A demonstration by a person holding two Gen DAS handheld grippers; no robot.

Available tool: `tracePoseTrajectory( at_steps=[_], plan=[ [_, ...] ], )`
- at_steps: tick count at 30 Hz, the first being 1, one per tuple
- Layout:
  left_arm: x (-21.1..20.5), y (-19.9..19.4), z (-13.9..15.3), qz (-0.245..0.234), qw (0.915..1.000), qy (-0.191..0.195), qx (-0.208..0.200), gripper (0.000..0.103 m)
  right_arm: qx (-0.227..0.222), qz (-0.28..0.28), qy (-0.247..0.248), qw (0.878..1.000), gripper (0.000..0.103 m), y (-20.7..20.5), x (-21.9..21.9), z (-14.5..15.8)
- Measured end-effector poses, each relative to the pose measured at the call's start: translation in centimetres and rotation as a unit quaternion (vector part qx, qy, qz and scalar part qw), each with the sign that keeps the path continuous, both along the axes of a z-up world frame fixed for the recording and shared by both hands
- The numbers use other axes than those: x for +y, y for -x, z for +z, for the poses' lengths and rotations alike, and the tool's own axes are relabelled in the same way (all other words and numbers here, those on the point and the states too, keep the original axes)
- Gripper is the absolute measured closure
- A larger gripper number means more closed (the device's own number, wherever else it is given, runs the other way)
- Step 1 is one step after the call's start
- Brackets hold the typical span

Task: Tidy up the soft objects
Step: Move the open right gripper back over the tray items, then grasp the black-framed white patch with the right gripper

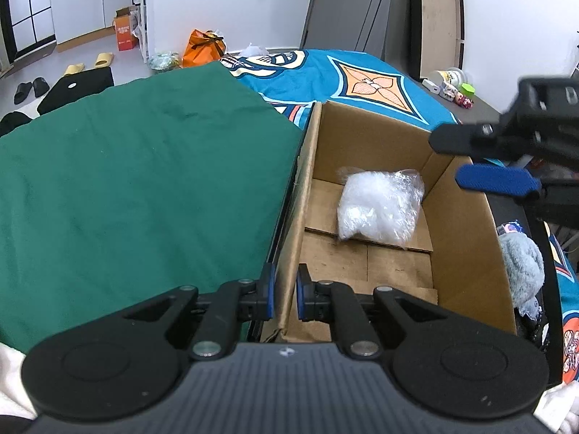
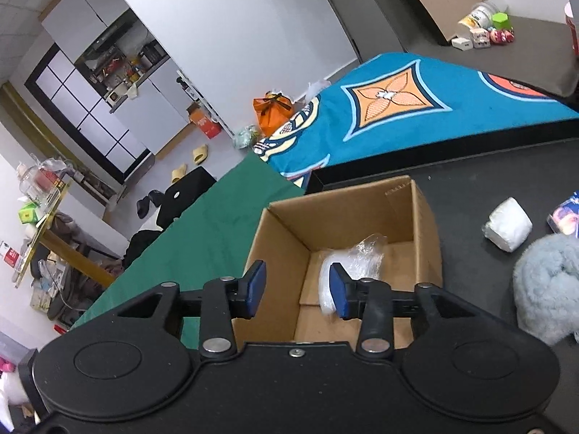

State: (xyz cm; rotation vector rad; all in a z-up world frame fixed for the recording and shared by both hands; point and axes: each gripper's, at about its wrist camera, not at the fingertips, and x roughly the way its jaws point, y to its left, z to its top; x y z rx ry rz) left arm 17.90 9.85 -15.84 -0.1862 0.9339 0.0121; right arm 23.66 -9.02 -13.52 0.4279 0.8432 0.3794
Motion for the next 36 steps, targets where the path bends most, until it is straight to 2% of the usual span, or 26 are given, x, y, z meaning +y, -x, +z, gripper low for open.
tracePoseTrajectory(
  at_steps=[5,11,13,15,18,30,36],
  plan=[
    [-0.5,-0.1,0.2,-0.003,0.9999,-0.009,0.009,0.092,-0.005,0.002,0.009,1.0,0.064,1.1,-1.1,0.7],
    [-0.8,-0.5,0.5,0.005,0.9993,-0.023,0.028,0.087,-0.012,-0.011,0.015,1.0,0.062,2.3,-3.6,1.4],
    [-1.0,-0.5,0.6,0.008,0.999,-0.028,0.035,0.08,-0.016,-0.018,0.018,1.0,0.061,2.6,-4.5,1.6],
    [-1.4,-0.4,0.7,0.01,0.9986,-0.038,0.036,0.064,-0.017,-0.023,0.02,0.999,0.061,2.7,-5.4,1.5],
    [-2.0,-0.2,1.1,0.008,0.998,-0.053,0.033,0.052,-0.016,-0.032,0.022,0.999,0.06,3.2,-6.8,1.3],
    [-4.6,0.0,2.1,-0.022,0.9955,-0.077,0.051,0.031,-0.005,-0.071,0.04,0.997,0.049,5.4,-11.7,-0.5],
    [-5.7,0.0,2.3,-0.03,0.9931,-0.097,0.058,0.029,0.015,-0.094,0.06,0.994,0.049,7.0,-13.6,-2.3]
  ],
)
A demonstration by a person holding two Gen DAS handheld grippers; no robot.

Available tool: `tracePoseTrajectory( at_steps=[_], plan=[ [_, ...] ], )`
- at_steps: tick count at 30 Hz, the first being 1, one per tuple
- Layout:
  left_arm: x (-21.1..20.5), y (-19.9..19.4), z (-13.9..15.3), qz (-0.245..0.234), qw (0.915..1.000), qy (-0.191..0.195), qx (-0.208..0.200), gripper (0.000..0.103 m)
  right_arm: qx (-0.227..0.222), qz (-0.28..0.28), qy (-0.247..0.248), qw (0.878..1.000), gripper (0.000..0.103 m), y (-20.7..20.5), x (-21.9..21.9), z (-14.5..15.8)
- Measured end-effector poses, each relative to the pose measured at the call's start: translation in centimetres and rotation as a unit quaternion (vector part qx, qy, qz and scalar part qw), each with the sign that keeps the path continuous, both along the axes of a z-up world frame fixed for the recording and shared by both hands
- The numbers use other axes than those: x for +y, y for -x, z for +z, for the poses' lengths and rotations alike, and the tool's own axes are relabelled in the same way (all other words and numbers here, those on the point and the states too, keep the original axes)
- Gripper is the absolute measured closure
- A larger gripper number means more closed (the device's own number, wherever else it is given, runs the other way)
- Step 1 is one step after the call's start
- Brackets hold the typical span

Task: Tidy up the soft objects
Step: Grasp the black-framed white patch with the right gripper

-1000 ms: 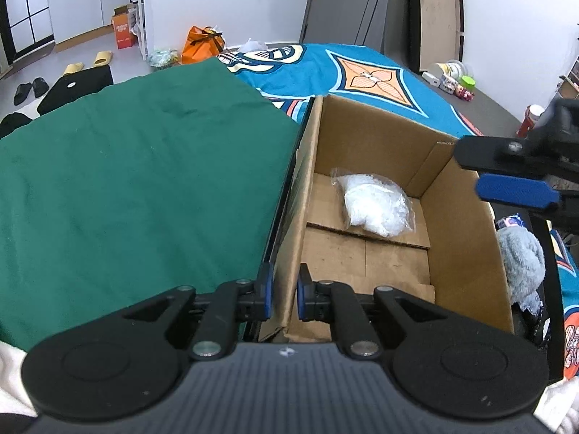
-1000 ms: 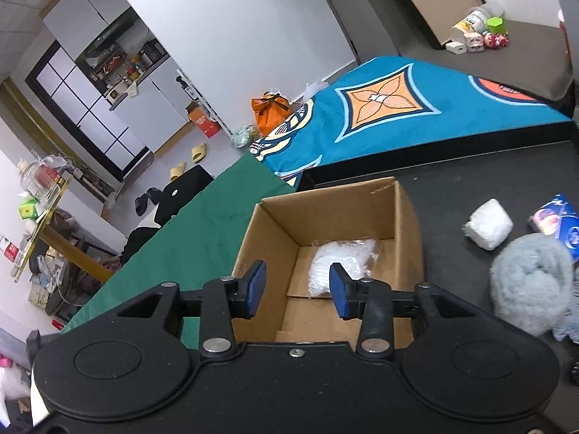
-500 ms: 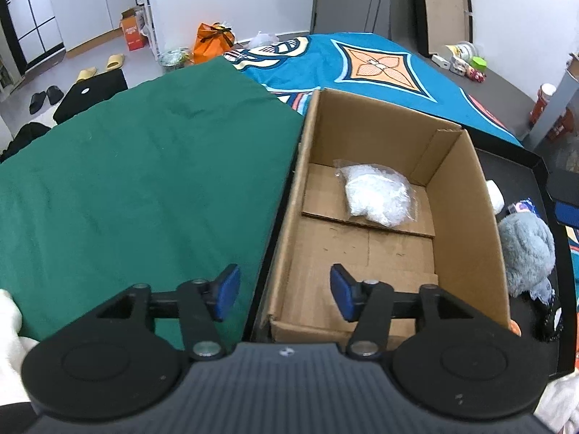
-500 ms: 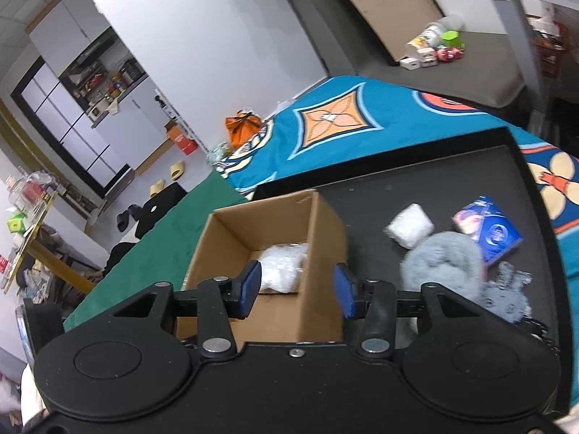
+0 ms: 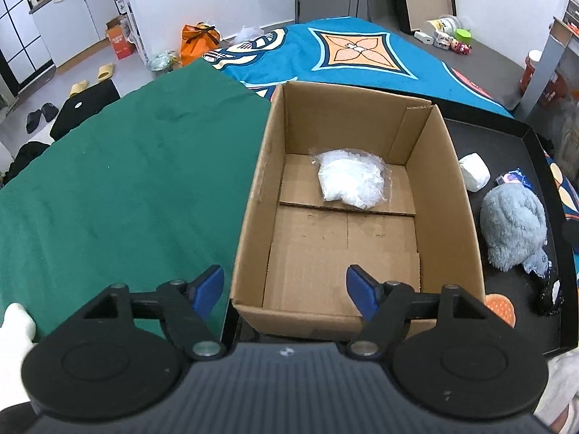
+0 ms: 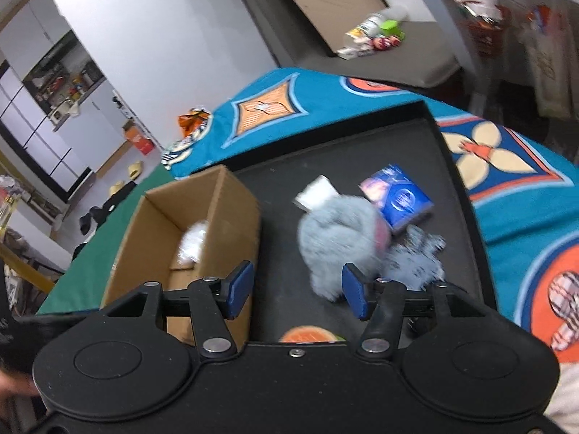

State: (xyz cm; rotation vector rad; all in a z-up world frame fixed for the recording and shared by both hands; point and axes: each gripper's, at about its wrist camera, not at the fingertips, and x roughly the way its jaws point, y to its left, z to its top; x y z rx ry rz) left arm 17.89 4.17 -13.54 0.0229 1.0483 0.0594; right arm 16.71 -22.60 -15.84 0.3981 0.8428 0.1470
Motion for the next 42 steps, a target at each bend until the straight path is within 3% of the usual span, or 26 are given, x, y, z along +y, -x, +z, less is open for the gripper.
tracePoseTrajectory(
  at_steps=[7,16,28,34,35,37,42],
  plan=[
    [-1.0,0.0,0.2,-0.007,0.9997,-0.021,0.008,0.027,0.013,-0.04,0.006,0.999,0.049,1.1,-1.7,-2.3],
    [-2.3,-0.4,0.0,-0.014,0.9981,-0.057,0.021,0.027,0.021,-0.091,0.059,0.994,0.054,1.4,-3.6,-5.1],
    [-2.7,-1.5,0.0,-0.004,0.9937,-0.107,0.033,0.027,0.058,-0.106,0.033,0.992,0.056,0.8,-5.1,-8.0],
    [-2.8,-1.6,-0.2,-0.005,0.991,-0.126,0.043,0.027,0.055,-0.107,0.053,0.991,0.054,0.4,-4.7,-8.5],
    [-2.8,-1.6,-0.3,-0.005,0.9909,-0.127,0.045,0.027,0.054,-0.107,0.059,0.991,0.055,0.2,-4.7,-8.5],
    [-2.8,-1.7,-0.4,-0.005,0.9908,-0.127,0.047,0.027,0.053,-0.108,0.067,0.99,0.066,0.1,-4.8,-8.6],
    [-3.0,-1.6,-0.3,-0.01,0.9909,-0.126,0.045,0.027,0.044,-0.112,0.069,0.99,0.076,0.4,-5.3,-8.3]
  ],
)
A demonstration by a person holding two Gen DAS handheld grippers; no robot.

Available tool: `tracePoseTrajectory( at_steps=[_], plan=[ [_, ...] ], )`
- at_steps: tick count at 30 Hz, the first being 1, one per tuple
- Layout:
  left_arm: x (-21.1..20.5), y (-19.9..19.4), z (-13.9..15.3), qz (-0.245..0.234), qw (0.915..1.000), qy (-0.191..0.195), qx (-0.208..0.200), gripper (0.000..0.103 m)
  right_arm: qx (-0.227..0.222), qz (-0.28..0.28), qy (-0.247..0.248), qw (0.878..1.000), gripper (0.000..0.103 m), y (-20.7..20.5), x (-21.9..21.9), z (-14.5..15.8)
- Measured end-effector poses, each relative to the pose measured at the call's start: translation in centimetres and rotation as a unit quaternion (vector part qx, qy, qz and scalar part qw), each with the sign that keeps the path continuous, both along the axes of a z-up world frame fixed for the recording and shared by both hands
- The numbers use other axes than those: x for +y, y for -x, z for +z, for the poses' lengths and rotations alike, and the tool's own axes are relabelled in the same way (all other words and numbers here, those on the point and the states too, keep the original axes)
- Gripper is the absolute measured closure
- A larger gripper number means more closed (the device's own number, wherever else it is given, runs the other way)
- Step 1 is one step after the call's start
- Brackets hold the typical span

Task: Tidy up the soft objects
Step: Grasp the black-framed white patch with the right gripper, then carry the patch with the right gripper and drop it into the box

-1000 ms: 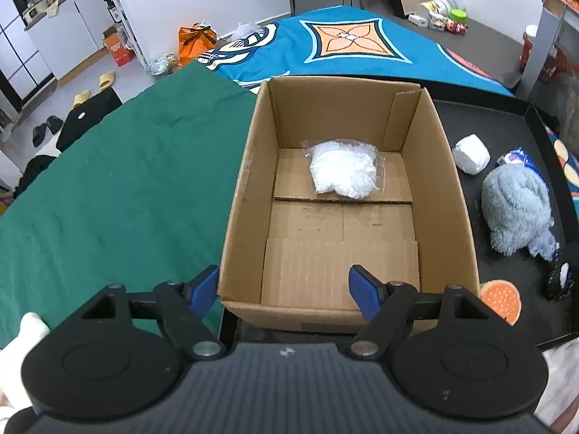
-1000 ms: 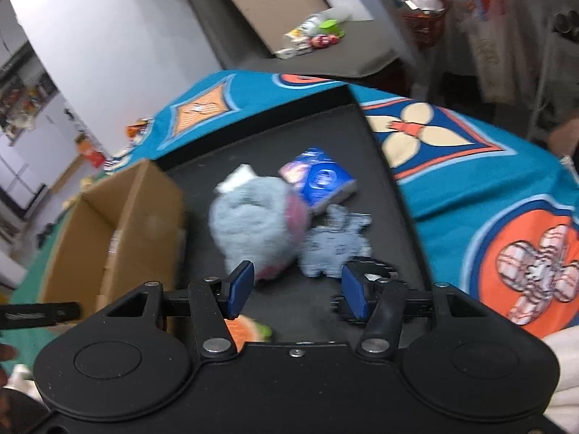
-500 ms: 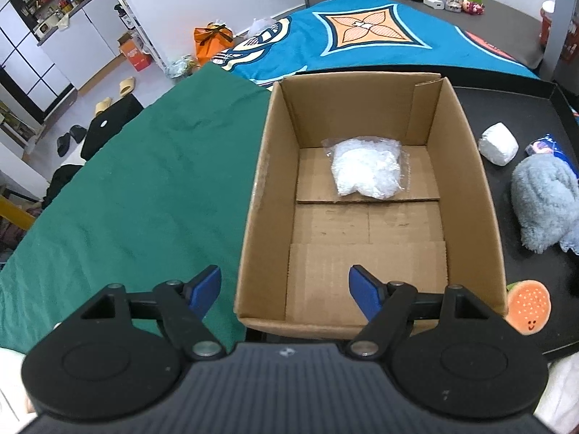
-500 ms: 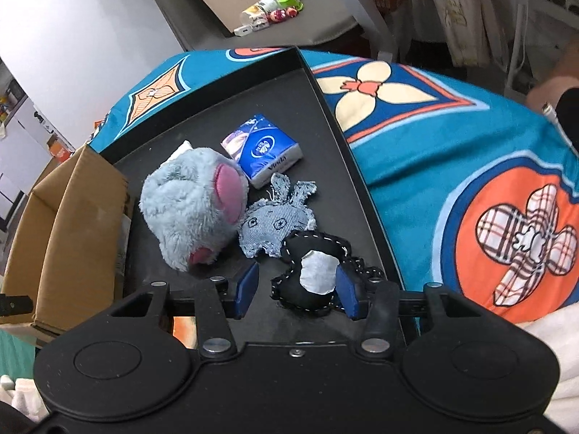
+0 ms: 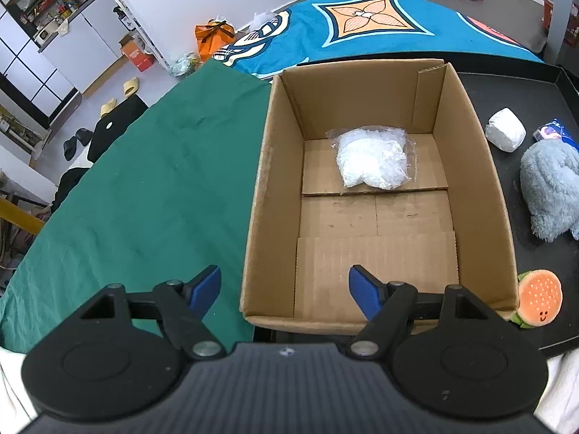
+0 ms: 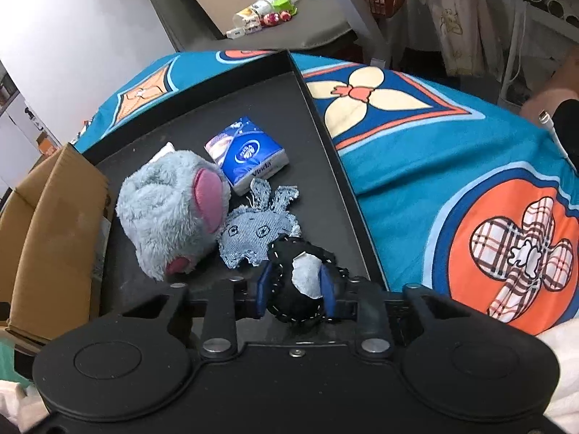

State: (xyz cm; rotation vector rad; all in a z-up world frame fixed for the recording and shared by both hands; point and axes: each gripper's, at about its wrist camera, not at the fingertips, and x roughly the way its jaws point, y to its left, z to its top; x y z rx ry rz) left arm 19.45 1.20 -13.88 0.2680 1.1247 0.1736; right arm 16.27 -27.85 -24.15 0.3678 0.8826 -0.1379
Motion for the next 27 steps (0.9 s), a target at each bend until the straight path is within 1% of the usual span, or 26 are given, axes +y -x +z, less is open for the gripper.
tracePoseTrajectory(
  at_steps=[9,14,17,21,27],
  plan=[
    [0.6,0.7,0.6,0.001,0.9998,0.014,-0.012,0.027,-0.033,-0.001,0.008,0.999,0.077,0.9,0.2,2.1],
    [0.8,1.1,0.7,-0.006,0.9995,0.024,-0.019,0.027,-0.053,0.003,0.011,0.999,0.077,1.4,0.6,3.3],
    [1.1,1.3,0.9,-0.008,0.9993,0.03,-0.022,0.027,-0.067,0.004,0.002,0.998,0.077,1.7,0.8,3.9],
    [1.6,1.5,1.1,-0.007,0.9986,0.041,-0.031,0.027,-0.092,0.019,0.003,0.996,0.077,1.9,1.7,5.0],
    [2.6,2.1,1.4,-0.002,0.9975,0.055,-0.045,0.027,-0.127,0.057,-0.002,0.99,0.077,1.7,4.0,7.1]
  ],
)
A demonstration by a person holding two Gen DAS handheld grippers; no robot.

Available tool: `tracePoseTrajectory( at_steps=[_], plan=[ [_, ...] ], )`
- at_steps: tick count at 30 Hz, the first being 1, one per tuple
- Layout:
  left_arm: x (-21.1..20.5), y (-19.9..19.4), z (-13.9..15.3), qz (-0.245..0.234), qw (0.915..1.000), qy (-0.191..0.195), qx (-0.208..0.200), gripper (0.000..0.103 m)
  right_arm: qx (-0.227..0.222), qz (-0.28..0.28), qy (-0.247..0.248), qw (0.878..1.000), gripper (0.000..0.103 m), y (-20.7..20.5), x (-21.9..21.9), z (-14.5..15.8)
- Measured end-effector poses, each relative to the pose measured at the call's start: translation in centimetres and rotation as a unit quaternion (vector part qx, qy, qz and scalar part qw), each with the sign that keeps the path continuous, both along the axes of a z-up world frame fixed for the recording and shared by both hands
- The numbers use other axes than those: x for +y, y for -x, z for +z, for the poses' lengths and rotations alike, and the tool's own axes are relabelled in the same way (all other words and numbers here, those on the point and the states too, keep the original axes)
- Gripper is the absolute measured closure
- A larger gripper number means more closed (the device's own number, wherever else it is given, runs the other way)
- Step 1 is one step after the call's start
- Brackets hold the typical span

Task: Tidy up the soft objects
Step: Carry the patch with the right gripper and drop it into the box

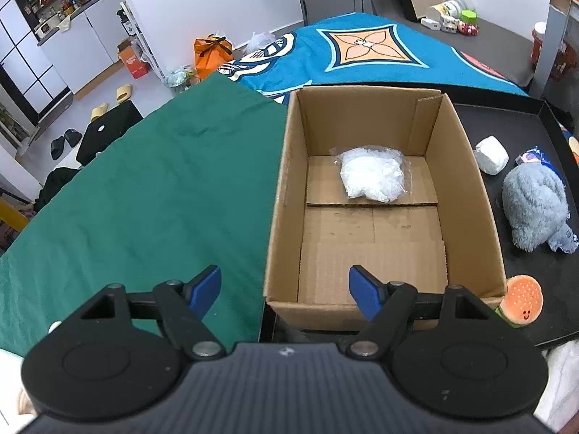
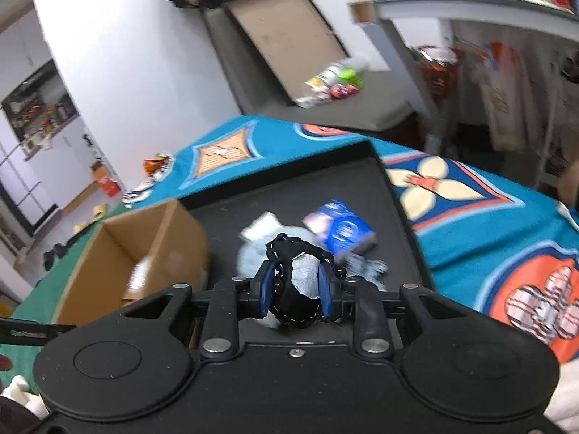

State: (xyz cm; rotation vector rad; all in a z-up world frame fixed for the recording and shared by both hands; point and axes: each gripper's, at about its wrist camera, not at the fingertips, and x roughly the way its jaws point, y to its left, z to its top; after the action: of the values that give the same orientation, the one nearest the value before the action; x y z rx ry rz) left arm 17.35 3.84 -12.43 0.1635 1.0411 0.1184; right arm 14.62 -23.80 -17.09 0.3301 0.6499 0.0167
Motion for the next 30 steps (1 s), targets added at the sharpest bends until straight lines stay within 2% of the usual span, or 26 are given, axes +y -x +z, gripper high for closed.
tracePoseTrajectory(
  at_steps=[13,22,25,27,30],
  plan=[
    [2.0,0.5,0.0,0.009,0.999,0.037,-0.021,0.03,-0.037,0.079,0.006,0.996,0.077,-1.3,4.9,3.3],
    [3.2,0.4,-0.8,0.016,0.9975,0.065,-0.023,0.041,-0.047,0.14,0.01,0.989,0.077,-2.7,8.3,4.4],
    [3.6,0.3,-1.1,0.019,0.9969,0.073,-0.024,0.048,-0.043,0.153,0.009,0.987,0.077,-3.1,9.3,4.4],
    [3.9,0.2,-1.3,0.022,0.9963,0.08,-0.024,0.058,-0.039,0.16,-0.001,0.986,0.077,-3.4,9.9,4.3],
    [4.1,0.1,-1.5,0.024,0.9956,0.087,-0.024,0.067,-0.039,0.171,0.004,0.984,0.077,-3.8,11.1,4.3]
  ],
)
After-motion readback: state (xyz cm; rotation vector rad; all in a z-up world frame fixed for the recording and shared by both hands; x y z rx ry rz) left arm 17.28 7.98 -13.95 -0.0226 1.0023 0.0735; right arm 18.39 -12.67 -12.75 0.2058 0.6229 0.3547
